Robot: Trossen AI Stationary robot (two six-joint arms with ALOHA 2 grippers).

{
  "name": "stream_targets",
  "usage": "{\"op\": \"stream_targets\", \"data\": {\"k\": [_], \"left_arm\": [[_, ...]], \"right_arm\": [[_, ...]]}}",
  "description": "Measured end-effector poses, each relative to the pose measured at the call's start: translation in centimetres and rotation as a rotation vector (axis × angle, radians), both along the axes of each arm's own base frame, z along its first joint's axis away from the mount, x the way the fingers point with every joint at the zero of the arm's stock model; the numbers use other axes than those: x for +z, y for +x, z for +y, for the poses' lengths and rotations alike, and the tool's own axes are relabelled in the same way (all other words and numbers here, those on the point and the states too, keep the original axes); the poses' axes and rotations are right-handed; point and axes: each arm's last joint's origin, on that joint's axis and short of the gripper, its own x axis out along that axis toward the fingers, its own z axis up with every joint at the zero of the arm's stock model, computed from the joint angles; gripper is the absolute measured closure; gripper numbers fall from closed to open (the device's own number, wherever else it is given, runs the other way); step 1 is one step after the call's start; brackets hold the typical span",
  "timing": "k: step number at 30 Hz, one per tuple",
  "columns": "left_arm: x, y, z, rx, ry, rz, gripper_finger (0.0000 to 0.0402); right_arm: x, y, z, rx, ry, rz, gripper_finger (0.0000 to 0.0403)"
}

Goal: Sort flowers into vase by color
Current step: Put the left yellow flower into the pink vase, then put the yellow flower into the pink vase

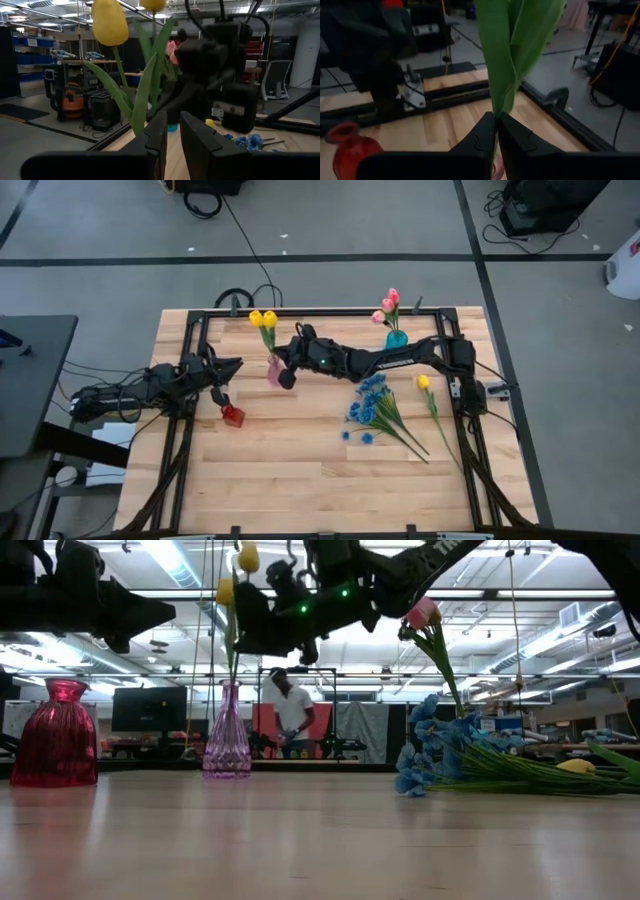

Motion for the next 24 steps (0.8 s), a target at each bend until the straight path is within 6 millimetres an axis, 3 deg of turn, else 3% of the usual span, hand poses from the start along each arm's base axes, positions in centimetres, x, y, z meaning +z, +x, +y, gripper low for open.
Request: {"op": "stream_targets", "data": {"k": [4,9,18,24], "left_arm": [[0.0,0.0,0.0,0.000,0.000,0.000,0.0345],[0.0,0.0,0.0,0.001,0.000,0.002,0.0345],[0.0,0.0,0.0,0.001,0.000,0.003,0.0345],[0.0,0.0,0.0,0.001,0.000,0.004,0.0345]], "right_arm": [[-1.5,0.3,-0.4,0.019,0.023,0.029,0.0369],[-1.5,0.3,-0.5,0.028,0.034,0.034,0.0356],[-1.7,0.0,-0.5,0.028,0.043,0.085,0.0283],[0.6,-1.1,0.3,0.028,0.053,0.123,0.0244]]}}
